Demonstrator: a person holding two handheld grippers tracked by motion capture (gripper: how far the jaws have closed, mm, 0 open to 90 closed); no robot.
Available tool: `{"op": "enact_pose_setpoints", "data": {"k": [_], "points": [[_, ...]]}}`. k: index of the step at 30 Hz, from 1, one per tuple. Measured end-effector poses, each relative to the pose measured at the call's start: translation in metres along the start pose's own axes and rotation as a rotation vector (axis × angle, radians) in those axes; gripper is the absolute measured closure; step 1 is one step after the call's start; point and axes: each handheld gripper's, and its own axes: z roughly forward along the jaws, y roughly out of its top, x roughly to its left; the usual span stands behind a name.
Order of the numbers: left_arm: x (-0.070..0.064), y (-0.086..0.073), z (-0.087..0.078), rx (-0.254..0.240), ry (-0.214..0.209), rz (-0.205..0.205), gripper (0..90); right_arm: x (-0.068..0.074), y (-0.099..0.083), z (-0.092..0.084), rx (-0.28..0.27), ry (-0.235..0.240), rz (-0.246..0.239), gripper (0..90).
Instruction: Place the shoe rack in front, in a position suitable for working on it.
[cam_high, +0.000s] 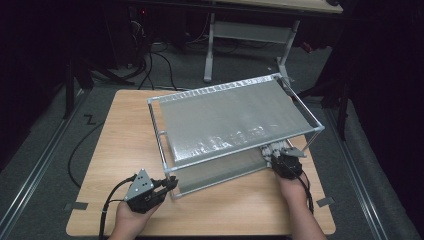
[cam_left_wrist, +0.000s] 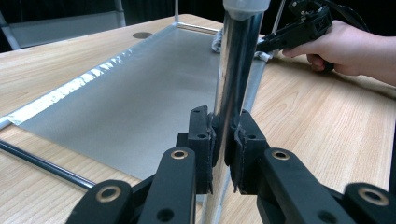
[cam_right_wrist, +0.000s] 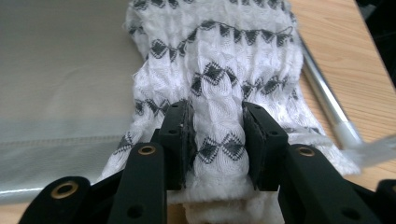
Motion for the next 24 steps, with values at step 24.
{"op": "enact_pose_setpoints", "data": {"k": [24], "points": [[0.001, 0.000, 0.000, 0.002, -0.011, 0.001, 80.5, 0.140, 0.012, -0.018, -0.018, 0.319, -0.291, 63.6]]}}
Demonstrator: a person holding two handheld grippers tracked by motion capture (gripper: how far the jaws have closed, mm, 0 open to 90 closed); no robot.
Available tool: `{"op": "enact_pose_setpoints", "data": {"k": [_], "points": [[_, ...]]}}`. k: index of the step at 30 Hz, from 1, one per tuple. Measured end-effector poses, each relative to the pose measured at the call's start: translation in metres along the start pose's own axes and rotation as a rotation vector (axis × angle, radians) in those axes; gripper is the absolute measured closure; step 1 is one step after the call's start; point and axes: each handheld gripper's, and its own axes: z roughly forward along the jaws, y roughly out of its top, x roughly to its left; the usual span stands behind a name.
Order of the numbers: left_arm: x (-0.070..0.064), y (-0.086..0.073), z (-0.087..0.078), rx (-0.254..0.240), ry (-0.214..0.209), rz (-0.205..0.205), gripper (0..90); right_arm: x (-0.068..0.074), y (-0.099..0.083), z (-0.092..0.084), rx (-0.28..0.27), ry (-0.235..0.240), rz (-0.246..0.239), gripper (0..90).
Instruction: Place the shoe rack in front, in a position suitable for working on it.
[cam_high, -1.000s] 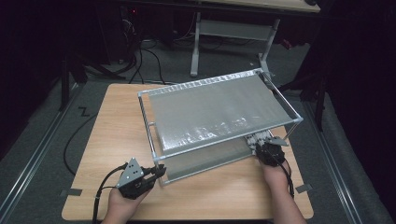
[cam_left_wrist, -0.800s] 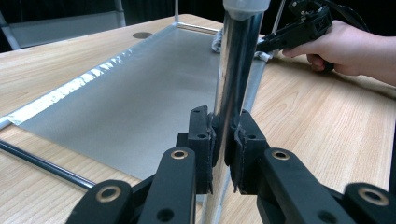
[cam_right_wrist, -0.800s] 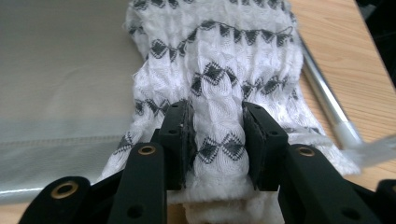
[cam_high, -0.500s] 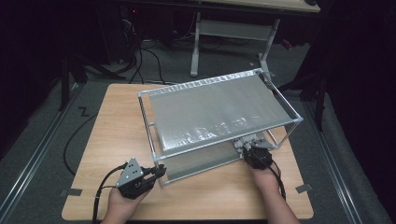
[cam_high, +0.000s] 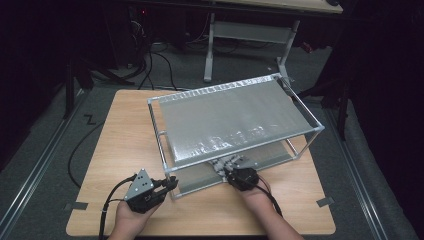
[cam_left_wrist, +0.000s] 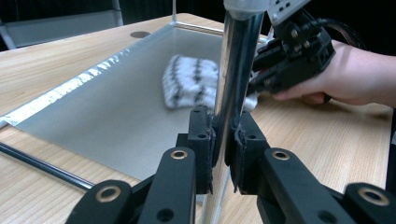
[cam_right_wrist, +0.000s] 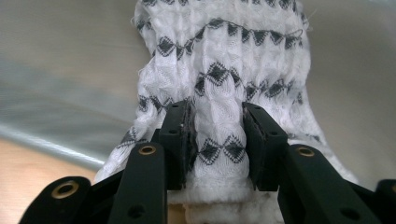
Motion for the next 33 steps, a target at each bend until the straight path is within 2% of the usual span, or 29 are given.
{"op": "enact_pose_setpoints", "data": {"k": [1, 5, 8, 10, 12, 15, 18, 21, 24, 26, 27, 29, 31, 32, 33], "points": [[0.000, 0.000, 0.000, -0.001, -0.001, 0.000, 80.5, 0.006, 0.003, 0.000, -0.001, 0.012, -0.022, 63.2], [0.000, 0.000, 0.000, 0.001, -0.001, 0.002, 80.5, 0.026, 0.010, 0.004, -0.013, 0.078, -0.041, 63.0], [0.000, 0.001, 0.000, 0.004, 0.001, 0.003, 80.5, 0.042, 0.015, 0.007, -0.034, 0.099, -0.072, 62.8], [0.000, 0.001, 0.000, 0.004, 0.002, 0.003, 80.5, 0.051, 0.019, 0.010, -0.039, 0.135, -0.071, 62.5], [0.000, 0.001, 0.000, 0.003, 0.000, 0.006, 80.6, 0.062, 0.022, 0.010, -0.037, 0.159, -0.076, 62.5], [0.000, 0.000, 0.001, 0.003, -0.002, 0.007, 80.5, 0.076, 0.025, 0.008, -0.042, 0.198, -0.111, 60.9], [-0.001, 0.000, 0.001, 0.002, 0.000, 0.004, 80.5, 0.086, 0.026, 0.004, -0.067, 0.240, -0.137, 60.0], [-0.001, 0.001, 0.001, 0.006, 0.001, 0.005, 80.5, 0.091, 0.028, 0.001, -0.069, 0.263, -0.142, 54.4], [-0.001, 0.001, 0.001, 0.006, 0.003, 0.006, 80.5, 0.092, 0.031, -0.002, -0.106, 0.229, -0.138, 44.7], [0.000, 0.001, 0.001, 0.004, -0.001, 0.004, 80.5, 0.089, 0.033, -0.003, -0.126, 0.236, -0.112, 38.5], [0.000, 0.001, 0.001, 0.005, -0.002, 0.005, 80.5, 0.087, 0.034, -0.002, -0.120, 0.239, -0.093, 36.1], [0.000, 0.001, 0.001, 0.003, -0.004, 0.000, 80.4, 0.086, 0.033, 0.003, -0.062, 0.247, -0.052, 30.5], [0.000, 0.000, 0.001, 0.001, -0.004, -0.004, 80.4, 0.086, 0.032, 0.009, -0.050, 0.258, -0.057, 29.1], [0.000, 0.000, 0.001, 0.001, -0.003, -0.004, 80.3, 0.087, 0.031, 0.009, -0.023, 0.258, -0.042, 29.1], [0.000, 0.000, 0.001, 0.000, -0.001, -0.005, 80.4, 0.087, 0.030, 0.010, -0.025, 0.270, -0.031, 30.3]]}}
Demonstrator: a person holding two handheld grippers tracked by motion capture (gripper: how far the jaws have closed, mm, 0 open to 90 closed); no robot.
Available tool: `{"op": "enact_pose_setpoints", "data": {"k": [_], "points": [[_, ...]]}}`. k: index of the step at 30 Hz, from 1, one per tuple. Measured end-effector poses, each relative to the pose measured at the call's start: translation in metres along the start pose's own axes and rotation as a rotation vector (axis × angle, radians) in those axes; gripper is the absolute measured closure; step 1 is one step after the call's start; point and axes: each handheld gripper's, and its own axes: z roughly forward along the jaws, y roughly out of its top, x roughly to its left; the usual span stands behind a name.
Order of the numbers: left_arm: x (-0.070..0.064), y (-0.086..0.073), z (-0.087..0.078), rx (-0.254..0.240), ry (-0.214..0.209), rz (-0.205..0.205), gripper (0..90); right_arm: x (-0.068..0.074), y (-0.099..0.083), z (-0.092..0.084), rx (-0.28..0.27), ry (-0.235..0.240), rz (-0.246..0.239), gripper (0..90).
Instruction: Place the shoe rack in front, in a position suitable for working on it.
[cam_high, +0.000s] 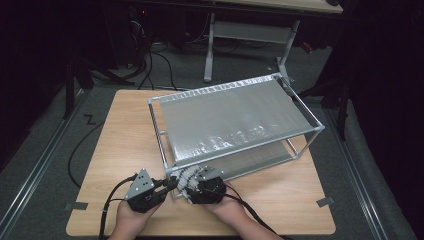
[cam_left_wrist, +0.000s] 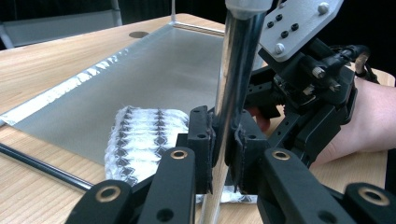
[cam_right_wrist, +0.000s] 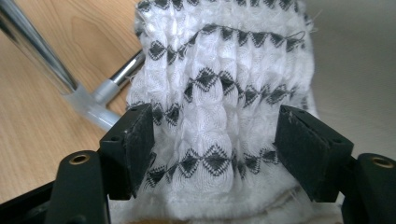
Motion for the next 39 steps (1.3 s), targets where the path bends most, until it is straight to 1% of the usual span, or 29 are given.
{"op": "enact_pose_setpoints", "data": {"k": [2, 5, 6, 8, 9, 11, 12, 14, 15, 16, 19, 20, 21, 24, 26, 28, 31, 32, 33, 35, 36, 38, 39], "points": [[0.000, 0.000, 0.000, 0.000, 0.001, -0.001, 80.4, -0.002, -0.001, 0.000, 0.005, 0.028, 0.037, 35.6], [0.000, 0.000, 0.000, -0.001, 0.002, -0.002, 80.4, -0.003, -0.003, -0.001, 0.000, 0.068, 0.046, 44.6], [0.000, 0.000, 0.000, -0.001, 0.002, -0.002, 80.3, -0.004, -0.003, -0.001, -0.014, 0.077, 0.028, 47.4], [0.000, 0.000, 0.000, -0.001, 0.001, -0.002, 80.3, -0.002, -0.003, -0.002, -0.019, 0.092, 0.015, 57.4], [0.000, 0.000, 0.000, 0.000, 0.002, -0.002, 80.3, -0.001, -0.004, -0.002, -0.032, 0.102, -0.008, 61.8], [0.000, 0.000, 0.000, -0.001, 0.001, -0.002, 80.3, 0.003, -0.004, -0.003, -0.037, 0.111, -0.036, 70.9], [0.000, 0.000, 0.000, -0.001, 0.000, -0.001, 80.3, 0.004, -0.004, -0.004, -0.042, 0.105, -0.061, 73.6], [0.000, 0.000, 0.000, 0.000, 0.000, 0.000, 80.3, 0.006, -0.004, -0.005, -0.041, 0.095, -0.084, 76.3], [0.000, 0.000, 0.000, -0.001, 0.001, 0.000, 80.3, 0.004, -0.002, -0.006, -0.033, 0.098, -0.081, 76.8], [0.000, 0.000, 0.000, -0.001, 0.003, -0.001, 80.3, 0.001, -0.001, -0.008, -0.030, 0.099, -0.064, 76.9], [-0.001, 0.000, 0.000, -0.003, 0.004, -0.004, 80.3, -0.009, 0.001, -0.021, -0.060, 0.080, -0.040, 77.0], [-0.001, 0.000, 0.000, -0.003, 0.003, -0.004, 80.3, -0.013, 0.002, -0.028, -0.071, 0.069, -0.046, 77.0], [-0.001, 0.000, 0.000, -0.002, 0.004, -0.003, 80.3, -0.016, 0.002, -0.034, -0.073, 0.071, -0.048, 77.0], [-0.001, -0.001, 0.000, -0.005, 0.004, -0.005, 80.3, -0.026, 0.001, -0.054, -0.091, 0.050, -0.075, 77.0], [-0.001, -0.001, 0.000, -0.003, 0.002, -0.007, 80.2, -0.033, 0.001, -0.066, -0.098, 0.015, -0.086, 77.0], [-0.001, -0.001, 0.000, -0.005, 0.002, -0.008, 80.2, -0.039, 0.000, -0.078, -0.100, -0.009, -0.077, 77.0], [-0.001, -0.001, 0.000, -0.004, -0.003, -0.004, 80.2, -0.042, -0.006, -0.098, -0.120, -0.041, -0.085, 77.1], [-0.001, -0.001, 0.000, -0.004, -0.004, -0.005, 80.3, -0.043, -0.008, -0.104, -0.135, -0.048, -0.080, 77.1], [-0.001, -0.001, 0.000, -0.004, -0.003, -0.005, 80.2, -0.043, -0.010, -0.109, -0.152, -0.046, -0.064, 77.2], [-0.001, 0.000, 0.000, 0.000, -0.002, -0.001, 80.3, -0.045, -0.013, -0.120, -0.203, -0.039, -0.034, 77.4], [-0.001, 0.000, 0.000, 0.002, -0.002, 0.001, 80.3, -0.045, -0.013, -0.125, -0.222, -0.036, -0.029, 77.4], [-0.001, 0.000, 0.000, 0.001, 0.000, -0.001, 80.3, -0.044, -0.012, -0.135, -0.254, -0.055, -0.053, 77.5], [-0.001, 0.000, 0.000, 0.000, 0.001, -0.002, 80.3, -0.044, -0.013, -0.138, -0.264, -0.055, -0.055, 77.4]]}}
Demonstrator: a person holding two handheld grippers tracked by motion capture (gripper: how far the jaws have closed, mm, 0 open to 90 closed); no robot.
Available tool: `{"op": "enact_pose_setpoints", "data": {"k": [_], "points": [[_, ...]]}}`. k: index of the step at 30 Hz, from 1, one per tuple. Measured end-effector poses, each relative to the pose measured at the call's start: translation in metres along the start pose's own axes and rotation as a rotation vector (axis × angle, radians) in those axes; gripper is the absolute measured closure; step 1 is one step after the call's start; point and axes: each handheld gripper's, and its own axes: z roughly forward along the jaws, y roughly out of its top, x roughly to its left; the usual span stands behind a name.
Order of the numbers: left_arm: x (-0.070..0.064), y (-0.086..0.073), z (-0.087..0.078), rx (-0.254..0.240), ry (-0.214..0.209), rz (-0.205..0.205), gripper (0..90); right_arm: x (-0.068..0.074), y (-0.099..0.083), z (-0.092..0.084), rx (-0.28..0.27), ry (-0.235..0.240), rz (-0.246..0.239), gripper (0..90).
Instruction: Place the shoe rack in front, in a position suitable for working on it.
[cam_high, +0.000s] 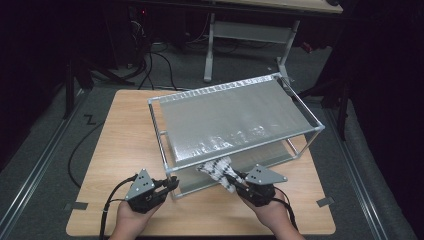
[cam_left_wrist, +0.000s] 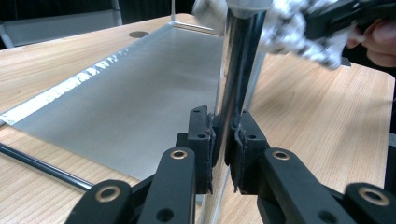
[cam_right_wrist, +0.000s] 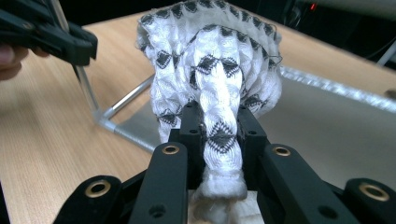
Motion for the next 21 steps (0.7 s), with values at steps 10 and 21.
{"op": "enact_pose_setpoints", "data": {"k": [10, 21], "points": [[0.001, 0.000, 0.001, -0.004, 0.001, 0.007, 80.4, -0.008, 0.010, -0.036, -0.137, -0.056, 0.015, 77.8], [0.000, 0.000, 0.001, -0.005, 0.001, 0.007, 80.5, -0.013, 0.038, -0.063, -0.320, -0.105, 0.040, 77.7]]}}
